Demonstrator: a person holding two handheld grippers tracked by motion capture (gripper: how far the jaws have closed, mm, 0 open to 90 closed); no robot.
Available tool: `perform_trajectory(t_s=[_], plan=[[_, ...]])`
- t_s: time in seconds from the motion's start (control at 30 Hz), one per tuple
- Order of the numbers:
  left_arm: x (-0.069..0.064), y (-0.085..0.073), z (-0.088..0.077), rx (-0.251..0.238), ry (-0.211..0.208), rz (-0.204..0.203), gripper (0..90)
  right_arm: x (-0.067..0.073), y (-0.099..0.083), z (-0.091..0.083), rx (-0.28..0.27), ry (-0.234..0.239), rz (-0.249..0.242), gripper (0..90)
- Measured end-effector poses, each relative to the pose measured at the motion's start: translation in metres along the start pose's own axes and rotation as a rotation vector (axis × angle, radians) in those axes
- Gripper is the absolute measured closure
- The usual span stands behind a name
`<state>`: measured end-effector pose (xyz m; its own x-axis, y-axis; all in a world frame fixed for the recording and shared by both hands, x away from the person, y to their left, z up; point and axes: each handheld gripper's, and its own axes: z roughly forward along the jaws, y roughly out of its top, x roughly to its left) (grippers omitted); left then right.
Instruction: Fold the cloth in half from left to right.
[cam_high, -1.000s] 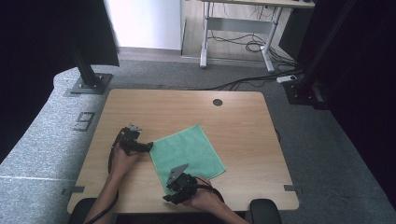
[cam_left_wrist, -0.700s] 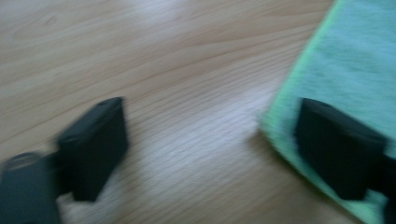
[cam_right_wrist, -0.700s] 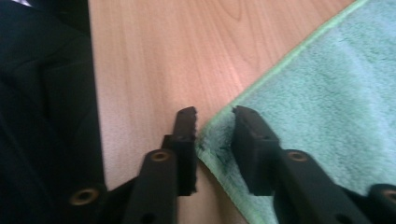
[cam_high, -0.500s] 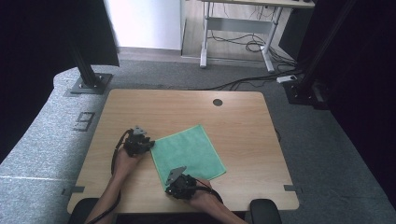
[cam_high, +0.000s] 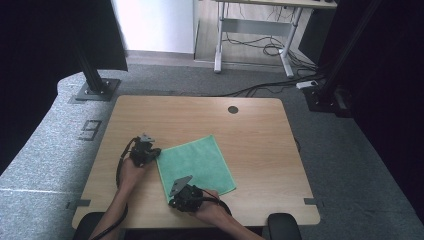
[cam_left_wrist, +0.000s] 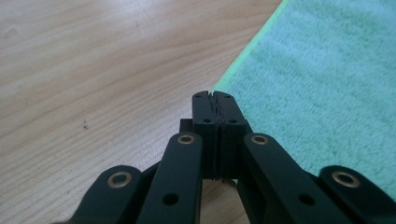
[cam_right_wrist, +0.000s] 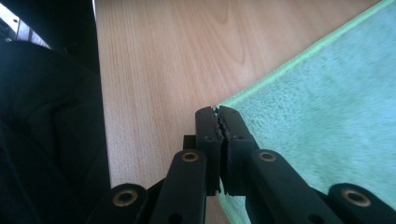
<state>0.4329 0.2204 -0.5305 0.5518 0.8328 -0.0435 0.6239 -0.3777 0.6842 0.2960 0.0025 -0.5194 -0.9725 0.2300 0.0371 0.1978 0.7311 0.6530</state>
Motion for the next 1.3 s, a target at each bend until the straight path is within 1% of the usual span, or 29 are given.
perform_trajectory(t_s=[0.13,0.27,0.37,0.5,0.6,0.67,0.87,1.1,1.3], plan=[[-0.003,0.006,-0.004,-0.029,-0.002,0.0,88.4,-0.005,-0.001,-0.016,-0.04,-0.015,0.014,86.6],[-0.006,0.015,-0.005,-0.06,-0.005,0.008,88.4,-0.012,-0.006,-0.03,-0.057,-0.041,0.032,86.6],[-0.008,0.022,-0.004,-0.071,-0.004,0.014,88.5,-0.016,-0.01,-0.037,-0.065,-0.058,0.046,86.6],[-0.012,0.033,0.001,-0.077,-0.015,0.026,88.4,-0.021,-0.017,-0.045,-0.075,-0.079,0.067,86.6],[-0.017,0.042,0.003,-0.086,-0.024,0.031,88.4,-0.025,-0.024,-0.051,-0.079,-0.095,0.085,86.6],[-0.021,0.048,0.005,-0.091,-0.027,0.044,88.4,-0.027,-0.028,-0.055,-0.081,-0.104,0.092,86.6],[-0.033,0.066,0.016,-0.095,-0.046,0.063,88.2,-0.035,-0.041,-0.068,-0.094,-0.137,0.131,86.6],[-0.047,0.082,0.03,-0.085,-0.053,0.095,88.2,-0.045,-0.056,-0.081,-0.105,-0.168,0.174,86.6],[-0.059,0.095,0.042,-0.082,-0.06,0.116,88.1,-0.051,-0.067,-0.093,-0.111,-0.191,0.195,86.5]])
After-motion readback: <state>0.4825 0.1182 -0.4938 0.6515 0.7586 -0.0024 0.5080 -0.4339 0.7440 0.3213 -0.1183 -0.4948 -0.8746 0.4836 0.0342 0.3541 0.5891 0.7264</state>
